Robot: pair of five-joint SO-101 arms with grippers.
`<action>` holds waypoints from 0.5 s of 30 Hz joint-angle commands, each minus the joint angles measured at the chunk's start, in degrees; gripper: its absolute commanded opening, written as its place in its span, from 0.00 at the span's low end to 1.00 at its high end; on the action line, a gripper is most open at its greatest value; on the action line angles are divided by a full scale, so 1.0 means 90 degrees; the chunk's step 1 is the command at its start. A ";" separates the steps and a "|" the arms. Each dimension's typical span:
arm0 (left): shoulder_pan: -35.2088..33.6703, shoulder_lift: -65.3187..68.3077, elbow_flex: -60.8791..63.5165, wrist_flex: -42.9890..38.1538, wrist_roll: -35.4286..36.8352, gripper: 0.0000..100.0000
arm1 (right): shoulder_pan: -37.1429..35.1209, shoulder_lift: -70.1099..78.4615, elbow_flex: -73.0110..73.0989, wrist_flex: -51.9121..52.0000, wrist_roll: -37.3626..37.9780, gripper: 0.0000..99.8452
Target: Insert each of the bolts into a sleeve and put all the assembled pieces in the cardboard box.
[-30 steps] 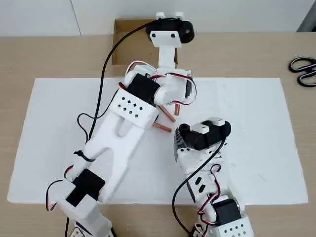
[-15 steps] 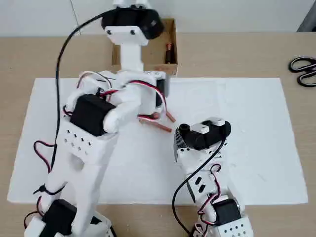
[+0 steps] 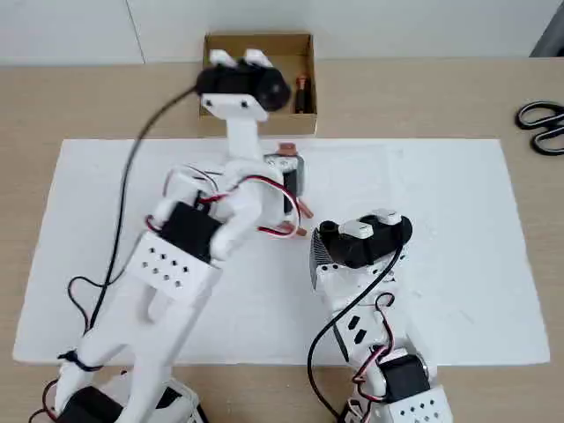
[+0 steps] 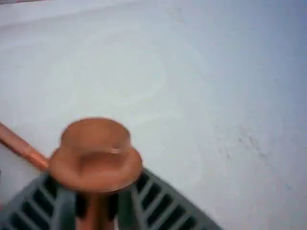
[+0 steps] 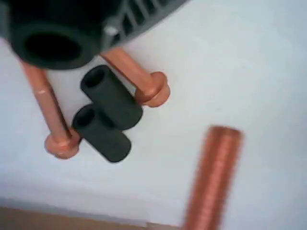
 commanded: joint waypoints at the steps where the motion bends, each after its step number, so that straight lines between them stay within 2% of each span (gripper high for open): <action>1: -0.0059 -0.0303 0.0503 -0.1436 -0.0068 0.01 | -0.0034 -0.0073 -0.0039 -0.0181 -0.0068 0.00; 7: -0.0020 -0.0283 0.0601 -0.1729 -0.0049 0.01 | -0.0054 -0.0073 0.0049 -0.0181 -0.0088 0.00; 15: 0.0625 -0.0264 0.0835 -0.1973 -0.0059 0.01 | -0.0239 -0.0073 0.0049 -0.0181 -0.0078 0.00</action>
